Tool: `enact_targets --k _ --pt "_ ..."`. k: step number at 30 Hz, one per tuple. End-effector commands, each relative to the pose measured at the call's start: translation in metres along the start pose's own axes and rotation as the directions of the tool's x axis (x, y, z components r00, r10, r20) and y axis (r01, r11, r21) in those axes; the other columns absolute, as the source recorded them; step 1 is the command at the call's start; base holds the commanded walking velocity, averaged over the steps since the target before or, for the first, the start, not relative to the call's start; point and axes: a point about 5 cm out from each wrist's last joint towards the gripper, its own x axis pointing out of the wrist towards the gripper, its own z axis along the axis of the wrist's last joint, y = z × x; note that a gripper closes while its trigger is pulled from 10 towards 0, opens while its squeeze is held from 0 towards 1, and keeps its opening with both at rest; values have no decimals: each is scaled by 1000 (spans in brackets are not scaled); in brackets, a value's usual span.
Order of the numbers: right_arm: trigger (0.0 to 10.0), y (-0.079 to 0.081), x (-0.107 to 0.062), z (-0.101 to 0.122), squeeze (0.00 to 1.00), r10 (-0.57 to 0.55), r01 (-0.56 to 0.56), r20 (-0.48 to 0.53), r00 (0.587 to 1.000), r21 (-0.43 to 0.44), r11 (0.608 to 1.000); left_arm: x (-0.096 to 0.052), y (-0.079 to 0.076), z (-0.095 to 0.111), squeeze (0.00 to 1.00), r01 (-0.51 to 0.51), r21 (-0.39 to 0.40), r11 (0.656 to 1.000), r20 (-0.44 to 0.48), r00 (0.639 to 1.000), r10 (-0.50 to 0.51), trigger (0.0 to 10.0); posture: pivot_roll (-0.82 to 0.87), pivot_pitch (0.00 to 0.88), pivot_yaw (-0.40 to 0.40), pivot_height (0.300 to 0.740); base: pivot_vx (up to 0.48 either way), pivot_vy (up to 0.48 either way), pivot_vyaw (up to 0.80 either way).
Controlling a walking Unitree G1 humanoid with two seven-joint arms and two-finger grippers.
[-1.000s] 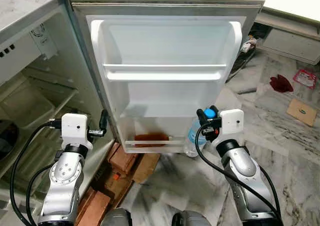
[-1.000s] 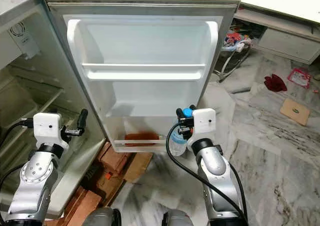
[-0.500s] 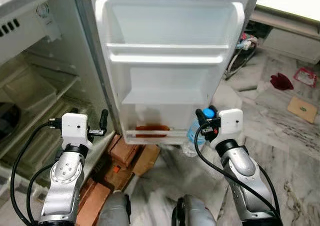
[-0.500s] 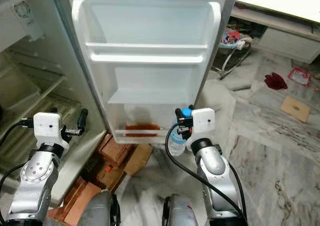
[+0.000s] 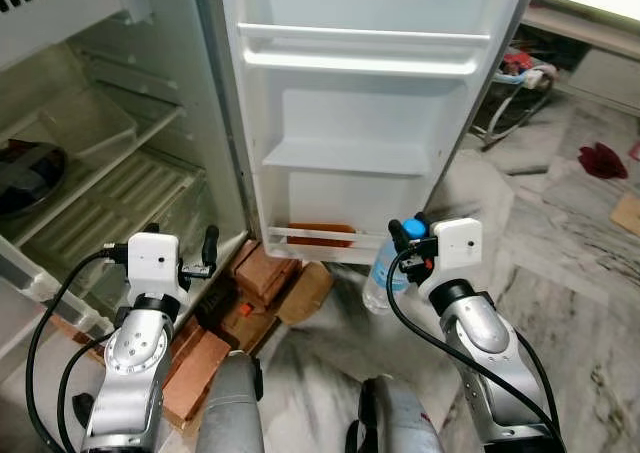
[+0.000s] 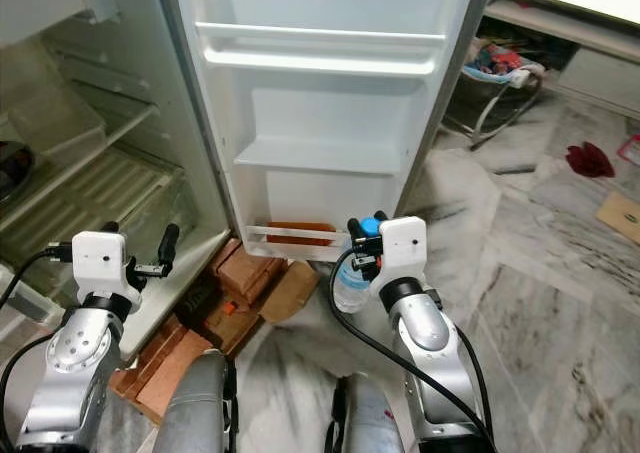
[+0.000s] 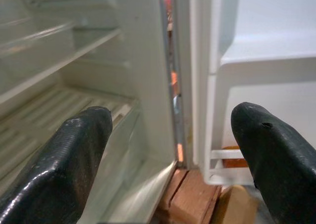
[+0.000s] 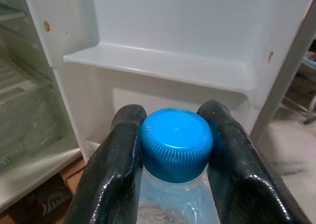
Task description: Restocking fridge
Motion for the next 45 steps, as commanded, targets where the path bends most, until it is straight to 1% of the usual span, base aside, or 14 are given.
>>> enact_targets --k 1,32,45 --pt "10000 -3 0 5 0 -5 5 22 1000 -7 1000 1 1 3 0 -4 15 1000 9 1000 3 10000 20 92 -42 655 0 0 0" --pt "10000 -3 4 7 0 1 0 34 999 -22 1000 4 -2 4 0 2 22 1000 20 1000 -3 10000 20 90 -44 655 409 0 0" --pt "10000 -3 4 6 0 10 -9 31 999 -27 1000 5 -2 5 0 -4 21 1000 22 1000 3 10000 21 89 -45 655 0 0 0"
